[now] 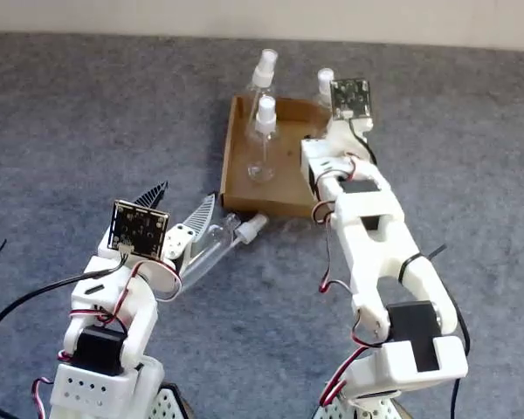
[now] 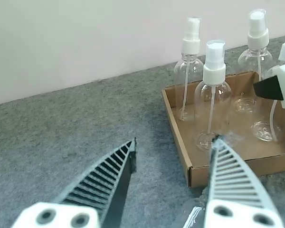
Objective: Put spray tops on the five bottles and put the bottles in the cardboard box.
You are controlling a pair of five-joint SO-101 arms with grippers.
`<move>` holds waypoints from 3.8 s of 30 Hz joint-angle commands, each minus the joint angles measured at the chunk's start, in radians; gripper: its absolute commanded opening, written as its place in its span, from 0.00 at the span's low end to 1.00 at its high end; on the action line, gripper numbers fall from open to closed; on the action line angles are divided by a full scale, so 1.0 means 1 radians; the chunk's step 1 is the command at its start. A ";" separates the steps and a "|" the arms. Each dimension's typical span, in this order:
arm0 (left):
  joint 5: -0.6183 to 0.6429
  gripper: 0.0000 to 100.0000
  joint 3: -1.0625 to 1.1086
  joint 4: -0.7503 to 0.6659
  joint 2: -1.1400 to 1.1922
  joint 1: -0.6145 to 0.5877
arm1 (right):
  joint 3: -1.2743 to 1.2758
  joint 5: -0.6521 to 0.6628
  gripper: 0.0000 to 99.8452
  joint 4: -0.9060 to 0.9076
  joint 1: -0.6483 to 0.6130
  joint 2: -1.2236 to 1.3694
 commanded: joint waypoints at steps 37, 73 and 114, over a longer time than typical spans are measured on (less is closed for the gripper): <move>0.005 0.23 -0.008 -0.034 -0.008 -0.012 | -0.166 0.374 0.24 1.067 0.162 -0.762; 0.005 0.23 -0.008 -0.028 -0.016 -0.010 | 0.334 0.758 0.24 0.803 0.740 -0.364; -0.402 0.23 -0.074 0.199 -0.005 -0.817 | -0.321 -0.694 0.21 0.765 -0.578 -0.107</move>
